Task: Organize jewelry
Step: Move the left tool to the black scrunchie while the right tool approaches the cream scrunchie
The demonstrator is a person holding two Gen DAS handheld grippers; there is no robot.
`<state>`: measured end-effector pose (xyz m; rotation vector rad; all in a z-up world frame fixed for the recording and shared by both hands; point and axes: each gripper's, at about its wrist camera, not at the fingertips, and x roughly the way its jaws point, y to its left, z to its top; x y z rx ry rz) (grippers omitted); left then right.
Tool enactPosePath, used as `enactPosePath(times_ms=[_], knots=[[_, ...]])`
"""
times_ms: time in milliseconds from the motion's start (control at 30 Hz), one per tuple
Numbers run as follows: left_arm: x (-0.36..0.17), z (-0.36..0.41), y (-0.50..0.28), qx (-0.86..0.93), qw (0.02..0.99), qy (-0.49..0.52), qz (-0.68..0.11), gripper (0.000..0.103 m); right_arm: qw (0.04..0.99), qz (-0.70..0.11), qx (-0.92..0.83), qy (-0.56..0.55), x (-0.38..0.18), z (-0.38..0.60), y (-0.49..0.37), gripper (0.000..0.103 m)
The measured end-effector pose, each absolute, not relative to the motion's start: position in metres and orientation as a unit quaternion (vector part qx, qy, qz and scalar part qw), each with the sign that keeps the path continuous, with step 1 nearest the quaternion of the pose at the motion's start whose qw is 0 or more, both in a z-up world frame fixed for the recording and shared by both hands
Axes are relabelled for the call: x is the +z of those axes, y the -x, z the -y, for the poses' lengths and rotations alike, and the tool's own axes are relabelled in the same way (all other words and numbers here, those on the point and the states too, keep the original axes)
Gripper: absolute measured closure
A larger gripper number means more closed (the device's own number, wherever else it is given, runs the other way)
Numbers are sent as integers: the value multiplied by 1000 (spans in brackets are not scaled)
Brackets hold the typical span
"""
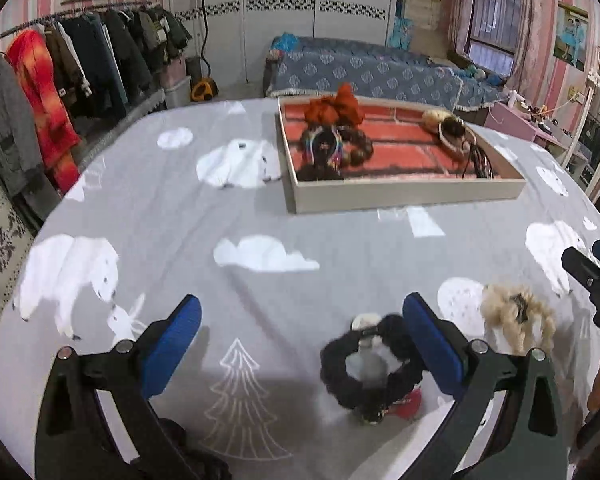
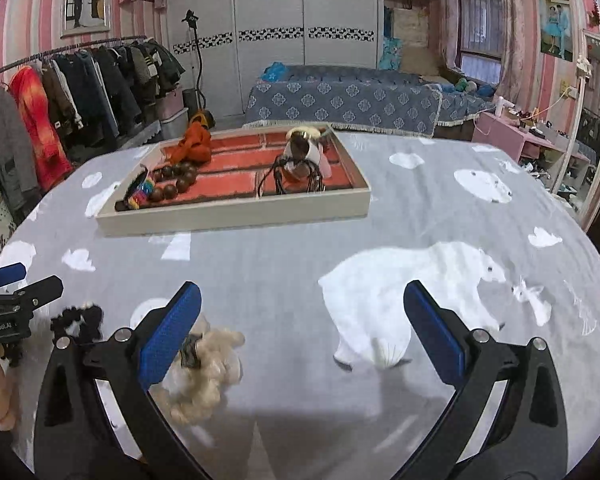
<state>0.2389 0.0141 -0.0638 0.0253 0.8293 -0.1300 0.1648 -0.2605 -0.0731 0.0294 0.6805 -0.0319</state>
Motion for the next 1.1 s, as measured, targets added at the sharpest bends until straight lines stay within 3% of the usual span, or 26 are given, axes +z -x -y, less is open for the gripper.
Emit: enactPosePath(times_ms=[1100], knots=[[-106,-3,-241,-66,886,-38,-457,5,901,-432,13,41,-119,234,-174,5]])
